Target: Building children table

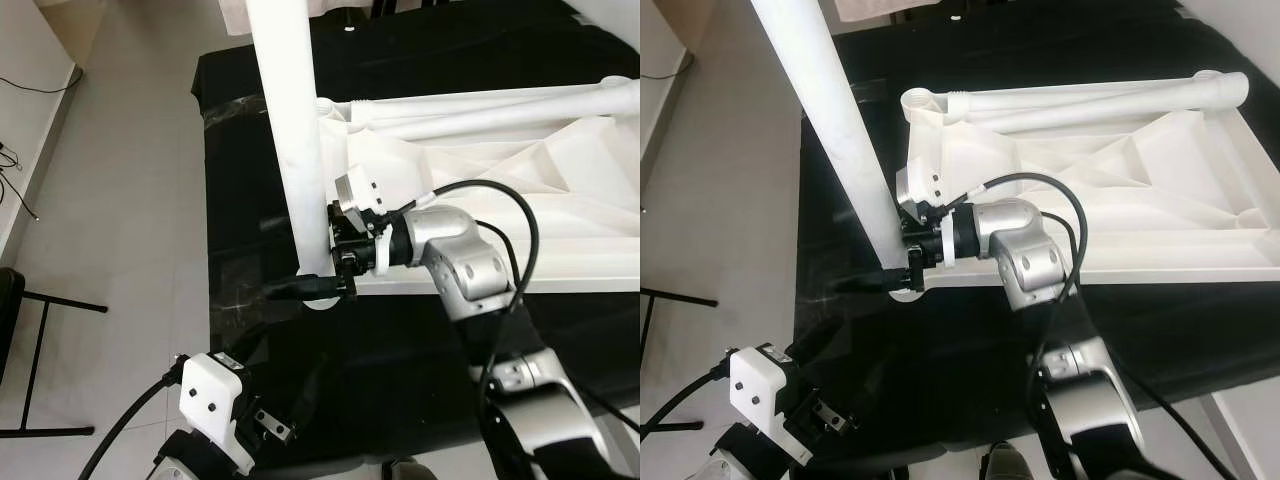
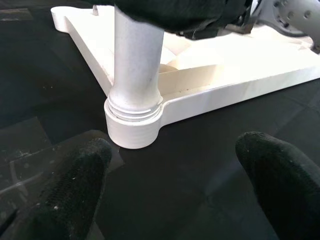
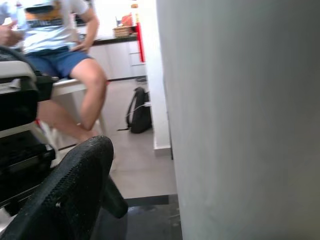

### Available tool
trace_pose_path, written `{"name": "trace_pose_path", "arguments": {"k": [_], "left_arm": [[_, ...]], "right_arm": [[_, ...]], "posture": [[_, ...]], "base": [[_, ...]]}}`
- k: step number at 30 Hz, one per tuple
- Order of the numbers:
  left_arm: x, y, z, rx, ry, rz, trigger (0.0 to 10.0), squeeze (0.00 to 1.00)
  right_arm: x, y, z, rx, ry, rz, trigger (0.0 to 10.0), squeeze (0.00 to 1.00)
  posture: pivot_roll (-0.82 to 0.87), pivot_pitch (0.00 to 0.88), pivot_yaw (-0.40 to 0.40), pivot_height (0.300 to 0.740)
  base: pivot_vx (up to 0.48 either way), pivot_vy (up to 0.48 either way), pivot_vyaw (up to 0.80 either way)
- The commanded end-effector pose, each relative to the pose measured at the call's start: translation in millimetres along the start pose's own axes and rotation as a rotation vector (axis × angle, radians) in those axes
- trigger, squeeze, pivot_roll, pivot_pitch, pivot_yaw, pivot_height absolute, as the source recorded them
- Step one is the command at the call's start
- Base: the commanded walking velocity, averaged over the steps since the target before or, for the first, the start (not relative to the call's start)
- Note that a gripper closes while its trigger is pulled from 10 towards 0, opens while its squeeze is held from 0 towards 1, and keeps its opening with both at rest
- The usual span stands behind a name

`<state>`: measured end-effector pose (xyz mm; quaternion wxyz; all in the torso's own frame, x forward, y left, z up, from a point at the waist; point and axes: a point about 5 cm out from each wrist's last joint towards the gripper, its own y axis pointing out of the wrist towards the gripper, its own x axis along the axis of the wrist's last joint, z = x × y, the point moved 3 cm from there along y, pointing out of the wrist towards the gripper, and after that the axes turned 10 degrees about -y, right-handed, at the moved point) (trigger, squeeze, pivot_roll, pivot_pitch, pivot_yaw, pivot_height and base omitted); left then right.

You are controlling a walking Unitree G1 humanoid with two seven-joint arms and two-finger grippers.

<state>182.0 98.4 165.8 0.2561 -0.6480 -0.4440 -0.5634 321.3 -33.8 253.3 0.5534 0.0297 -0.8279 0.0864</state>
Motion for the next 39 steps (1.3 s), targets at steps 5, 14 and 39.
{"name": "trace_pose_path", "arguments": {"k": [5,14,39], "left_arm": [[-2,-2.8,-2.3,-0.002,-0.007,0.017,10.0,0.00],[-2,-2.6,-3.0,-0.002,-0.013,0.013,10.0,0.00],[-2,-1.2,-2.5,-0.005,-0.013,0.006,10.0,0.00]], "right_arm": [[-3,13.3,8.1,0.153,0.001,-0.029,0.0,0.00],[-10,5.9,2.8,0.045,0.005,-0.041,0.0,0.00],[-48,-0.4,13.9,-1.090,0.162,0.281,0.0,0.00]], "posture": [[0.02,0.266,0.081,0.740],[0.01,0.267,0.080,0.740],[0.00,0.262,0.067,0.740]], "base": [[0.000,0.000,0.00],[0.000,0.000,0.00],[0.000,0.000,0.00]]}}
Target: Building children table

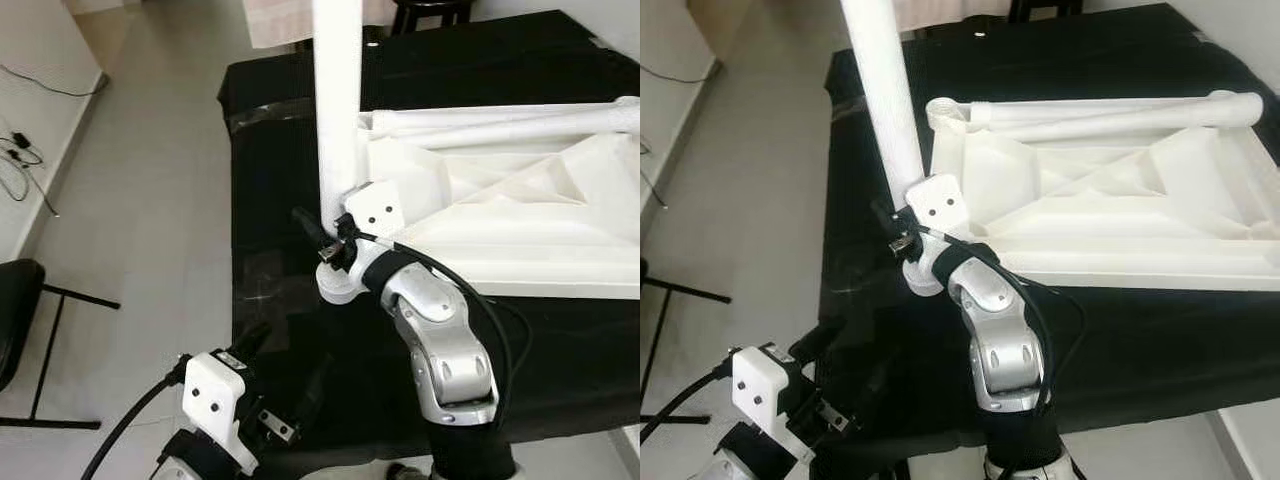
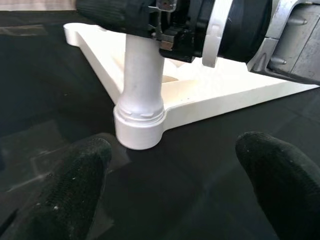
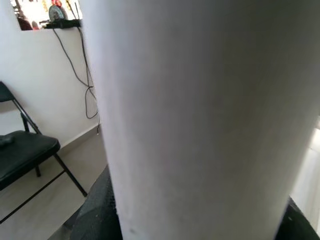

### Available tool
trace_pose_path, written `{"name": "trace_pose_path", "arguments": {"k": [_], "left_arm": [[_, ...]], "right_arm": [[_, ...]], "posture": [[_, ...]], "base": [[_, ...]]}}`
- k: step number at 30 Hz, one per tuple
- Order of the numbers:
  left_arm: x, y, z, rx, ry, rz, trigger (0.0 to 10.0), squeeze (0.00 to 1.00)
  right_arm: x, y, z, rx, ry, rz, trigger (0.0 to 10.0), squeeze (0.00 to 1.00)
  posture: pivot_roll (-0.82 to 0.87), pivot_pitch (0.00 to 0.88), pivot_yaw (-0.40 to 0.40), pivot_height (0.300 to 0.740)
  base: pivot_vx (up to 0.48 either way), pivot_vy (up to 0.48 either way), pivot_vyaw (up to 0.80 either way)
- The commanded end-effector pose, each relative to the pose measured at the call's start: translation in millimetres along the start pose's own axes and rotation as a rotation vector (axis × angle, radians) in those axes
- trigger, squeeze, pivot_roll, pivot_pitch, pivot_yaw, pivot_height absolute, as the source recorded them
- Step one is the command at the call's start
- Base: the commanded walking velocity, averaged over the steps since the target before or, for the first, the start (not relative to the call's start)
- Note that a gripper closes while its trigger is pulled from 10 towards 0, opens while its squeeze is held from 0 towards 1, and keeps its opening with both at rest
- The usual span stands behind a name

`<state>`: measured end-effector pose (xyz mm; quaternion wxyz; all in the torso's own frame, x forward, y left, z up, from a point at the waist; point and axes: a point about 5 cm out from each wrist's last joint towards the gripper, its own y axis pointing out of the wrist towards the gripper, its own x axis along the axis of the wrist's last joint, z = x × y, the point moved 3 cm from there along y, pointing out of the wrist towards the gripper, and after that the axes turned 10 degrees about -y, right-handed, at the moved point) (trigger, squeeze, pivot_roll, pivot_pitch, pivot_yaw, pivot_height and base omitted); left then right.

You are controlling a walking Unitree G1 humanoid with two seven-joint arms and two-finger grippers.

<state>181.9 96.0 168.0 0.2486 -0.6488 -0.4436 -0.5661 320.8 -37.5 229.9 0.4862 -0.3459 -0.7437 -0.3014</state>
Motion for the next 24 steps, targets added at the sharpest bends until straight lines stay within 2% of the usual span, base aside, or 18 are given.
{"name": "trace_pose_path", "arguments": {"k": [1,2,3,4,5,7,8,9,10,12,13,14,16,17,21,24], "left_arm": [[-3,-2.7,0.1,0.008,-0.009,0.015,10.0,0.00],[-2,-3.0,0.7,0.011,-0.007,0.013,10.0,0.00],[-2,-3.0,1.1,0.012,-0.007,0.013,10.0,0.00],[-1,-2.9,1.5,0.011,-0.006,0.013,10.0,0.00],[-1,-2.7,1.6,0.010,-0.006,0.013,10.0,0.00],[-1,-2.7,1.6,0.010,-0.006,0.013,10.0,0.00],[-1,-2.5,1.6,0.009,-0.006,0.013,10.0,0.00],[-1,-2.3,1.2,0.007,-0.006,0.015,10.0,0.00],[-1,-2.3,1.2,0.007,-0.006,0.015,10.0,0.00],[-1,-2.4,0.5,0.008,-0.005,0.015,10.0,0.00],[-1,-2.7,-0.1,0.008,-0.005,0.015,10.0,0.00],[-1,-2.9,-0.6,0.009,-0.005,0.015,10.0,0.00],[-1,-2.9,-0.6,0.009,-0.005,0.015,10.0,0.00],[0,-3.6,-2.6,0.012,-0.003,0.014,10.0,0.00],[1,-5.3,-4.5,0.017,-0.003,0.015,10.0,0.00],[1,-6.3,-5.4,0.017,-0.004,0.018,10.0,0.00]], "right_arm": [[-26,1.5,4.6,0.012,0.074,0.125,0.0,0.00],[-22,4.1,8.9,0.051,0.071,0.115,10.0,0.00],[-13,7.0,13.9,0.126,0.074,0.065,10.0,0.63],[-3,8.8,18.8,0.231,0.097,0.002,10.0,1.00],[5,8.0,24.1,0.359,0.110,-0.062,10.0,1.00],[5,8.0,24.1,0.359,0.110,-0.062,10.0,1.00],[12,5.8,26.1,0.447,0.086,-0.111,10.0,1.00],[17,3.2,24.2,0.614,0.037,-0.166,10.0,1.00],[17,3.2,24.2,0.614,0.037,-0.166,10.0,1.00],[19,4.9,19.0,0.702,-0.051,-0.185,10.0,0.97],[19,4.4,18.5,0.745,-0.078,-0.195,10.0,0.72],[19,4.6,17.8,0.787,-0.098,-0.204,10.0,0.00],[19,4.6,17.8,0.787,-0.098,-0.204,10.0,0.00],[18,5.8,15.7,0.899,-0.086,-0.210,10.0,0.00],[17,14.2,12.4,0.984,-0.102,-0.200,10.0,0.00],[20,19.4,9.6,1.039,-0.078,-0.205,10.0,0.00]], "posture": [[0.00,0.262,0.067,0.740],[0.01,0.264,0.070,0.740],[0.02,0.265,0.073,0.740],[0.02,0.264,0.074,0.740],[0.02,0.264,0.075,0.740],[0.02,0.264,0.075,0.740],[0.02,0.264,0.075,0.740],[0.03,0.262,0.074,0.740],[0.03,0.262,0.074,0.740],[0.04,0.263,0.072,0.740],[0.05,0.267,0.069,0.740],[0.05,0.267,0.069,0.740],[0.05,0.267,0.069,0.740],[0.07,0.276,0.063,0.740],[0.09,0.287,0.065,0.740],[0.09,0.291,0.066,0.740]], "base": [[0.000,0.000,0.00],[0.000,0.000,0.00],[0.000,0.000,0.00],[0.000,0.000,0.00],[0.000,0.000,0.00],[0.000,0.000,0.00],[0.000,0.000,0.00],[0.000,0.000,0.00],[0.000,0.000,0.00],[0.000,0.000,0.00],[0.000,0.000,0.00],[0.000,0.000,0.00],[0.000,0.000,0.00],[0.000,0.000,0.00],[0.000,0.000,0.00],[0.000,0.000,0.00]]}}
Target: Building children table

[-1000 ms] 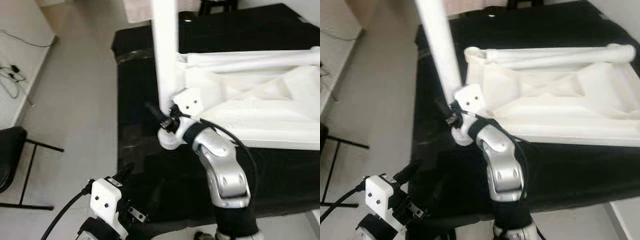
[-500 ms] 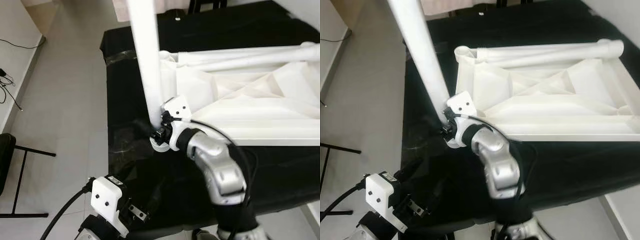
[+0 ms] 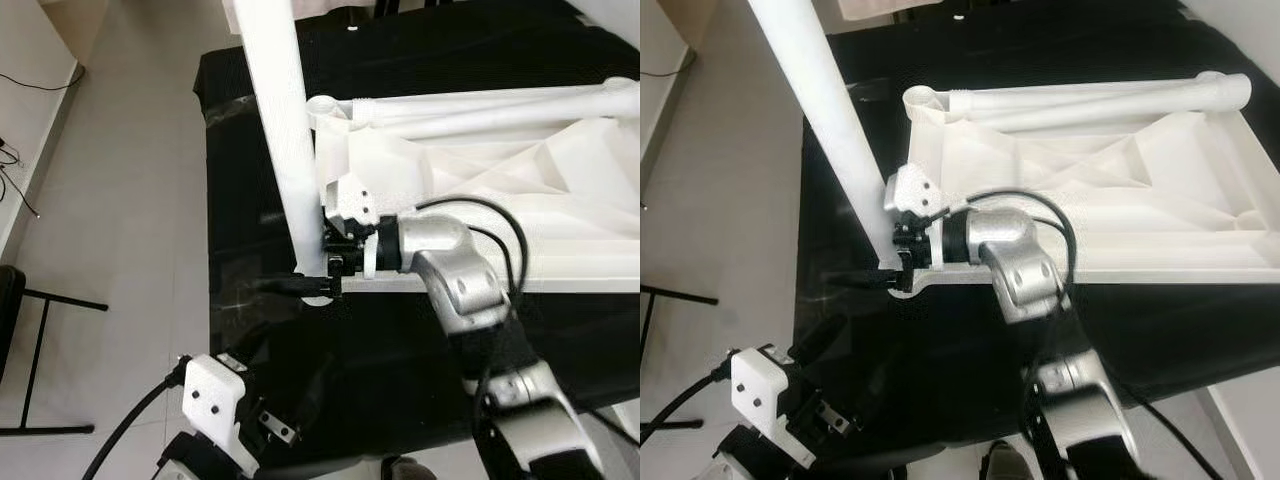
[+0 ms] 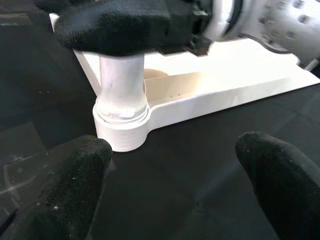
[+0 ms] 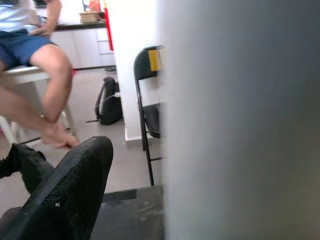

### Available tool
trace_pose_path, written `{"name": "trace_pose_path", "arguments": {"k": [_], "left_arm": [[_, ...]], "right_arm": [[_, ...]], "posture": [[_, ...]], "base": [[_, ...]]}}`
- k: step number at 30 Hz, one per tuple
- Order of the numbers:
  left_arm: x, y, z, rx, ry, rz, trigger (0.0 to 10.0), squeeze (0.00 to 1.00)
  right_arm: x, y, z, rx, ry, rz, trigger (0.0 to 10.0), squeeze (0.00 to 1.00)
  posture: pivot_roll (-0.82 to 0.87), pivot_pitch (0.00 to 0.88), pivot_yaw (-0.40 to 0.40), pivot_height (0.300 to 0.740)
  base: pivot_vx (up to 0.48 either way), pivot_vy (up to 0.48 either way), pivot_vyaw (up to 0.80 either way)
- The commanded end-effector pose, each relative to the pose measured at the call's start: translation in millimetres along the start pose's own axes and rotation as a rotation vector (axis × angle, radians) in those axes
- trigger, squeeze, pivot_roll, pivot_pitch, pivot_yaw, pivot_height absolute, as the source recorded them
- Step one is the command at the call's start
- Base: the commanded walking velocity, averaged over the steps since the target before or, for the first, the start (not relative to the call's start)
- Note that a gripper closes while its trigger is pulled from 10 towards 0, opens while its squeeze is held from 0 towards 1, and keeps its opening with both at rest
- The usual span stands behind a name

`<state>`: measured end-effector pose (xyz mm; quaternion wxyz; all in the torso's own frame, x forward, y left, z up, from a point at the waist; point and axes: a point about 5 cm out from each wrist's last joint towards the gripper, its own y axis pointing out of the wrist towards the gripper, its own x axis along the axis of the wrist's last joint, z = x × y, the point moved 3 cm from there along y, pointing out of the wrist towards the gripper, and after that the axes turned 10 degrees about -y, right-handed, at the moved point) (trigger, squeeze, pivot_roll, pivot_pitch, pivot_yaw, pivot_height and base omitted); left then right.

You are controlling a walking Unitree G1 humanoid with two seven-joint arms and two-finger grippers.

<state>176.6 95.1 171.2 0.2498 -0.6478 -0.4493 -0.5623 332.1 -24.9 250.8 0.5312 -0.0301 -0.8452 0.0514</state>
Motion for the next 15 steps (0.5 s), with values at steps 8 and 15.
{"name": "trace_pose_path", "arguments": {"k": [8,15], "left_arm": [[-3,-4.7,-2.1,0.007,-0.004,0.030,10.0,0.00],[-4,-4.9,-1.7,0.006,-0.007,0.034,10.0,0.00]], "right_arm": [[8,7.4,0.6,0.211,-0.009,-0.069,0.0,0.00],[6,-1.8,-1.1,0.203,-0.015,-0.084,0.0,0.00]], "posture": [[0.05,0.298,0.061,0.740],[0.04,0.295,0.074,0.740]], "base": [[0.000,0.000,0.00],[0.000,0.000,0.00]]}}
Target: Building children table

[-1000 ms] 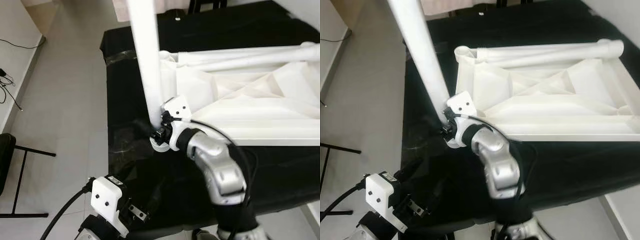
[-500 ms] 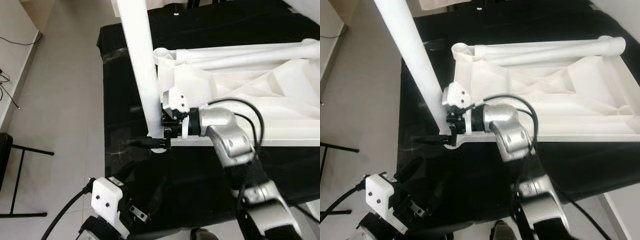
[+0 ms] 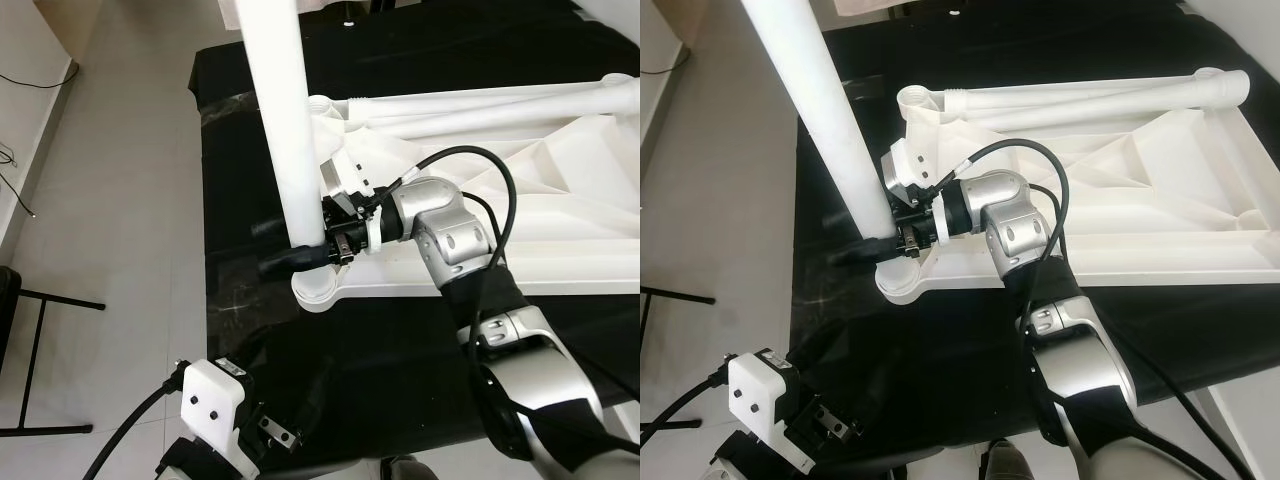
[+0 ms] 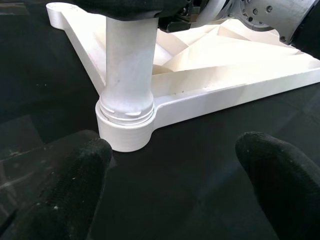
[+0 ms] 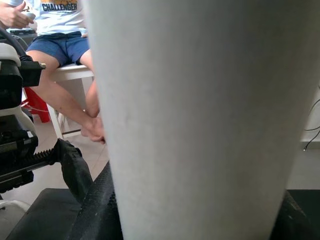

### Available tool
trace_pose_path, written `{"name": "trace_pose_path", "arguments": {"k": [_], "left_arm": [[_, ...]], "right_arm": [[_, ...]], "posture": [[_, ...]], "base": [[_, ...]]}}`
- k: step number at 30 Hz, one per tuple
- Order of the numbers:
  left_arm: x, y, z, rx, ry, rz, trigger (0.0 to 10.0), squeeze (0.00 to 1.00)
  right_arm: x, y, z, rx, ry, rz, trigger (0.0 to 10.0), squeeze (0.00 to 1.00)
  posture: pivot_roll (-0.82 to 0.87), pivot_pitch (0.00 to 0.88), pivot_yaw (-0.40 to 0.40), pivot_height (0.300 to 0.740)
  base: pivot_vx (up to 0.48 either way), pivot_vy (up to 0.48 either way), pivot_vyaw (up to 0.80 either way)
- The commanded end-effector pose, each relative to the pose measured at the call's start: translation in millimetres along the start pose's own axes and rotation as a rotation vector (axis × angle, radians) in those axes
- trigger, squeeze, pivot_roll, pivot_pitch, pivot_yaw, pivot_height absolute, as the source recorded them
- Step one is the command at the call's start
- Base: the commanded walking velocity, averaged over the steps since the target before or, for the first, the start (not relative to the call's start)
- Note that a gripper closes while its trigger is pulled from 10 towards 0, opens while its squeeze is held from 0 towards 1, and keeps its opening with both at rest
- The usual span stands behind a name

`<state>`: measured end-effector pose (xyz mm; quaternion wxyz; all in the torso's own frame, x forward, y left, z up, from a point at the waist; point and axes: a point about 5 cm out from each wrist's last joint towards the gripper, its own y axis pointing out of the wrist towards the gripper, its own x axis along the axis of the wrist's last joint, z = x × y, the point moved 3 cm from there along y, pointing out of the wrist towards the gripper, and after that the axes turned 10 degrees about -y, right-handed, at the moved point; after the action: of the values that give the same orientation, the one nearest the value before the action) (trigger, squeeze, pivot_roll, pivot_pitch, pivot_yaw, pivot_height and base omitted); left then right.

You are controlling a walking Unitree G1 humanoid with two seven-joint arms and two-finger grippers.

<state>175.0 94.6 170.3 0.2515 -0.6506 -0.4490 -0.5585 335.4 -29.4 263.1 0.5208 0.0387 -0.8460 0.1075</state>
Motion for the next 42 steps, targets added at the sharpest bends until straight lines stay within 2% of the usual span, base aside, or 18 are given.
{"name": "trace_pose_path", "arguments": {"k": [1,5,6,9,10,11,13,16,23,24,27,28,29,32,35,37,38,42], "left_arm": [[-3,-3.5,-0.5,0.002,-0.001,0.028,10.0,0.00],[-3,-2.7,0.5,-0.001,-0.004,0.028,10.0,0.00],[-3,-2.4,1.1,-0.002,-0.004,0.028,10.0,0.00],[-3,-2.2,1.4,-0.003,-0.005,0.028,10.0,0.00],[-3,-2.2,2.4,-0.005,-0.005,0.028,10.0,0.00],[-3,-2.2,2.4,-0.005,-0.005,0.028,10.0,0.00],[-3,-0.8,4.7,-0.013,-0.004,0.029,10.0,0.00],[-4,0.5,6.2,-0.018,-0.003,0.030,10.0,0.00],[-5,1.2,7.2,-0.002,0.001,0.022,10.0,0.00],[-4,0.9,7.6,0.005,0.003,0.020,10.0,0.00],[-4,0.7,7.9,0.009,0.004,0.019,10.0,0.00],[-4,0.8,7.6,0.006,0.003,0.020,10.0,0.00],[-5,0.9,7.1,0.001,0.000,0.021,10.0,0.00],[-5,1.1,6.5,-0.006,-0.003,0.023,10.0,0.00],[-5,1.3,5.5,-0.012,-0.007,0.024,10.0,0.00],[-5,1.2,5.3,-0.011,-0.008,0.024,10.0,0.00],[-5,1.0,5.1,-0.010,-0.008,0.024,10.0,0.00],[-5,0.4,4.3,-0.007,-0.009,0.023,10.0,0.00]], "right_arm": [[-5,2.1,6.9,0.019,0.011,-0.029,0.0,0.00],[-17,-16.6,16.7,-0.231,0.027,0.029,0.0,0.00],[-25,-19.1,22.4,-0.360,0.078,0.063,0.0,0.00],[-30,-20.5,26.1,-0.441,0.114,0.086,0.0,0.00],[-41,-16.8,31.5,-0.589,0.174,0.140,0.0,0.00],[-41,-16.8,31.5,-0.589,0.174,0.140,0.0,0.00],[-67,-11.7,64.3,-1.007,0.311,0.352,0.0,0.00],[-69,-7.6,74.4,-1.127,0.334,0.410,0.0,0.00],[-66,2.9,57.9,-1.038,0.319,0.350,0.0,0.00],[-61,6.2,54.3,-0.989,0.307,0.332,10.0,0.00],[-57,8.3,53.4,-0.965,0.303,0.326,10.0,0.00],[-45,15.1,47.4,-0.886,0.266,0.260,10.0,0.00],[-31,21.8,41.1,-0.793,0.246,0.168,10.0,1.00],[-13,29.0,39.4,-0.679,0.183,0.090,10.0,1.00],[15,36.0,42.2,-0.378,0.040,-0.016,10.0,1.00],[16,34.7,41.7,-0.311,0.005,-0.020,10.0,1.00],[17,33.9,43.1,-0.205,-0.040,-0.027,10.0,0.00],[12,34.6,34.7,-0.056,-0.020,-0.039,10.0,0.00]], "posture": [[0.04,0.295,0.074,0.740],[0.01,0.297,0.075,0.740],[0.01,0.299,0.073,0.740],[0.01,0.299,0.073,0.740],[0.00,0.297,0.076,0.740],[0.00,0.297,0.076,0.740],[-0.02,0.293,0.088,0.740],[-0.02,0.277,0.088,0.740],[-0.01,0.268,0.071,0.740],[-0.01,0.266,0.070,0.740],[-0.01,0.266,0.070,0.740],[-0.01,0.264,0.071,0.740],[-0.01,0.262,0.070,0.740],[-0.01,0.260,0.071,0.740],[0.00,0.257,0.075,0.740],[0.00,0.257,0.075,0.740],[0.00,0.258,0.074,0.740],[0.01,0.259,0.074,0.740]], "base": [[0.000,0.000,0.00],[0.000,0.000,0.00],[0.000,0.000,0.00],[0.000,0.000,0.00],[0.000,0.000,0.00],[0.000,0.000,0.00],[0.000,0.000,0.00],[0.000,0.000,0.00],[0.000,0.000,0.00],[0.000,0.000,0.00],[0.000,0.000,0.00],[0.000,0.000,0.00],[0.000,0.000,0.00],[0.000,0.000,0.00],[0.000,0.000,0.00],[0.000,0.000,0.00],[0.000,0.000,0.00],[0.000,0.000,0.00]]}}
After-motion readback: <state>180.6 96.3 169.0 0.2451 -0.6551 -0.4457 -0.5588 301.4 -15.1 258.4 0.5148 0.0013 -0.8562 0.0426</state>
